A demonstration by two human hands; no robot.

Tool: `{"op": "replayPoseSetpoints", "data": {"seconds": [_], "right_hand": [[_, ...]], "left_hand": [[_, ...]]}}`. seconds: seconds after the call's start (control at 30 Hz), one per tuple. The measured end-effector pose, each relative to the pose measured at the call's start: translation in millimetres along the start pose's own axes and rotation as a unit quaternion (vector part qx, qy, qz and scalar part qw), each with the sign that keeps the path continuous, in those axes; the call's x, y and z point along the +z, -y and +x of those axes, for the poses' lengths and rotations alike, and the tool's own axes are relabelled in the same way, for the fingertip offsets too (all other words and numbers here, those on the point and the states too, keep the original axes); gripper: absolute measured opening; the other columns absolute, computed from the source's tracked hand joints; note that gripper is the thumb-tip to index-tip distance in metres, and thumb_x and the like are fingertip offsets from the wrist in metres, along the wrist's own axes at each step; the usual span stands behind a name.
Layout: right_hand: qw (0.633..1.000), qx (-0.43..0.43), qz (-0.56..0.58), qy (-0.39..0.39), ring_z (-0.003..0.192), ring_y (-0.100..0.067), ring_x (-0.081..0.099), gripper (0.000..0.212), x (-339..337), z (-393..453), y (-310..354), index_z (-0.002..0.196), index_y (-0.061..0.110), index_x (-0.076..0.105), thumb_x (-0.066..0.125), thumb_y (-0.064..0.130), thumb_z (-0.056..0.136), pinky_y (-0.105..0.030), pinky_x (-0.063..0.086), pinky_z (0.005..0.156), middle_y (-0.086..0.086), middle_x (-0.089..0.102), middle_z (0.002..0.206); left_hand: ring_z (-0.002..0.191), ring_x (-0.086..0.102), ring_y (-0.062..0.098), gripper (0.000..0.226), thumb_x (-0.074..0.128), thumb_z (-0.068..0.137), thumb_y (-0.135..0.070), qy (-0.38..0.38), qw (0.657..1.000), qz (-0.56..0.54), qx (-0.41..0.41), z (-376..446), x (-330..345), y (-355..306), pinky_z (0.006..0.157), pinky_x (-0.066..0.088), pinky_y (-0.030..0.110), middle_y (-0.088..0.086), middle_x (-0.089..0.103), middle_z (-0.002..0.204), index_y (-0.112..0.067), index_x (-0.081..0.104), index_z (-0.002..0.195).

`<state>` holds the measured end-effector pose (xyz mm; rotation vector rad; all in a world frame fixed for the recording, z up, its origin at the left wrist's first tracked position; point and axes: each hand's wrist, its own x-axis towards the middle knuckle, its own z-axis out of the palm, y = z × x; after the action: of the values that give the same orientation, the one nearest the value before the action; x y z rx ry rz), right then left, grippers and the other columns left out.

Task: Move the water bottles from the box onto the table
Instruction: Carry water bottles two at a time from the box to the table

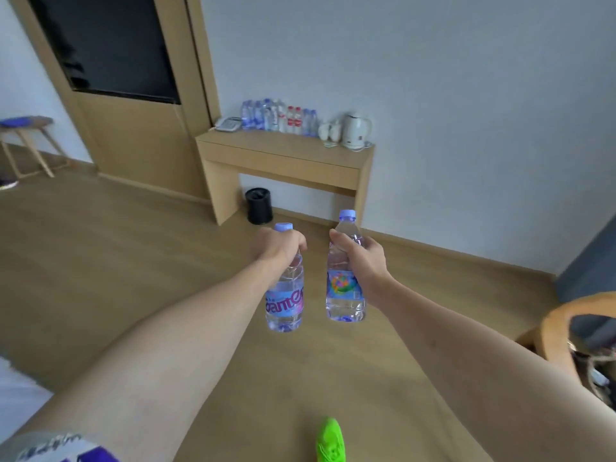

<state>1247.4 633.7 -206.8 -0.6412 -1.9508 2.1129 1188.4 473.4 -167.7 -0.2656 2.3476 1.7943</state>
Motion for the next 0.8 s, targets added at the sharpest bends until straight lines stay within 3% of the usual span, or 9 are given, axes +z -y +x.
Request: {"op": "replayPoseSetpoints", "data": {"seconds": [0.17, 0.3, 0.4, 0.47, 0.53, 0.6, 0.7, 0.8], "right_hand": [[0.999, -0.011, -0.01, 0.052, 0.077, -0.027, 0.079, 0.066, 57.9, 100.2, 6.6, 0.106, 0.016, 0.068, 0.087, 0.06, 0.06, -0.049, 0.065, 0.08, -0.01, 0.079, 0.092], [0.997, 0.005, -0.004, 0.079, 0.08, -0.031, 0.079, 0.073, 98.8, 193.1, 29.8, 0.113, 0.014, 0.066, 0.088, 0.058, 0.06, -0.053, 0.063, 0.085, -0.013, 0.079, 0.093], [0.995, 0.005, 0.001, 0.096, 0.081, -0.032, 0.079, 0.072, 127.8, 252.2, 47.8, 0.115, 0.012, 0.065, 0.089, 0.054, 0.062, -0.053, 0.063, 0.085, -0.015, 0.079, 0.094], [0.994, 0.004, -0.009, 0.107, 0.082, -0.032, 0.079, 0.065, 147.3, 286.8, 57.4, 0.11, 0.013, 0.067, 0.088, 0.054, 0.063, -0.053, 0.063, 0.086, -0.014, 0.08, 0.093], [0.993, 0.009, -0.019, 0.117, 0.082, -0.031, 0.079, 0.064, 166.5, 316.9, 63.8, 0.107, 0.015, 0.068, 0.088, 0.056, 0.062, -0.054, 0.063, 0.087, -0.012, 0.08, 0.093], [0.992, 0.016, -0.024, 0.12, 0.082, -0.031, 0.079, 0.065, 185.6, 347.4, 66.7, 0.107, 0.015, 0.067, 0.087, 0.057, 0.062, -0.053, 0.063, 0.086, -0.012, 0.08, 0.093], [0.992, 0.015, -0.029, 0.121, 0.082, -0.031, 0.079, 0.064, 215.7, 393.0, 66.1, 0.107, 0.015, 0.067, 0.088, 0.056, 0.063, -0.054, 0.063, 0.086, -0.012, 0.08, 0.093], [0.992, 0.008, -0.036, 0.123, 0.083, -0.032, 0.079, 0.064, 247.3, 442.6, 65.8, 0.108, 0.013, 0.067, 0.087, 0.055, 0.064, -0.055, 0.062, 0.086, -0.013, 0.08, 0.093]], "left_hand": [[0.055, 0.067, 0.021, 0.034, 0.077, 0.056, -0.026, -0.061, 0.998, 0.009, -0.008, 99.0, -14.5, -21.5, 0.051, 0.042, 0.023, 0.004, 0.071, 0.066, -0.008, 0.072, 0.083], [0.068, 0.074, 0.028, 0.041, 0.074, 0.051, -0.032, -0.088, 0.995, 0.035, -0.027, 183.8, -18.0, -52.5, 0.055, 0.05, 0.029, 0.008, 0.076, 0.078, -0.008, 0.074, 0.084], [0.068, 0.076, 0.028, 0.029, 0.074, 0.053, -0.031, -0.102, 0.994, 0.033, -0.032, 243.2, -23.5, -74.0, 0.067, 0.063, 0.038, 0.004, 0.075, 0.065, -0.009, 0.074, 0.072], [0.064, 0.075, 0.026, 0.022, 0.074, 0.054, -0.031, -0.12, 0.992, 0.026, -0.034, 275.1, -28.6, -86.6, 0.062, 0.061, 0.036, 0.001, 0.072, 0.058, -0.012, 0.07, 0.064], [0.059, 0.071, 0.023, 0.022, 0.075, 0.056, -0.032, -0.132, 0.99, 0.021, -0.037, 303.3, -33.0, -96.5, 0.054, 0.051, 0.03, -0.003, 0.068, 0.05, -0.013, 0.068, 0.065], [0.057, 0.069, 0.021, 0.02, 0.075, 0.059, -0.032, -0.131, 0.99, 0.014, -0.041, 335.9, -35.7, -103.2, 0.055, 0.049, 0.028, -0.005, 0.065, 0.046, -0.014, 0.068, 0.065], [0.06, 0.071, 0.022, 0.025, 0.076, 0.061, -0.031, -0.119, 0.991, 0.019, -0.052, 390.9, -40.1, -107.4, 0.06, 0.056, 0.03, -0.002, 0.07, 0.054, -0.011, 0.072, 0.075], [0.073, 0.077, 0.026, 0.033, 0.075, 0.059, -0.03, -0.103, 0.994, 0.016, -0.045, 454.7, -45.8, -109.5, 0.074, 0.064, 0.039, 0.003, 0.074, 0.067, -0.007, 0.074, 0.082]]}}
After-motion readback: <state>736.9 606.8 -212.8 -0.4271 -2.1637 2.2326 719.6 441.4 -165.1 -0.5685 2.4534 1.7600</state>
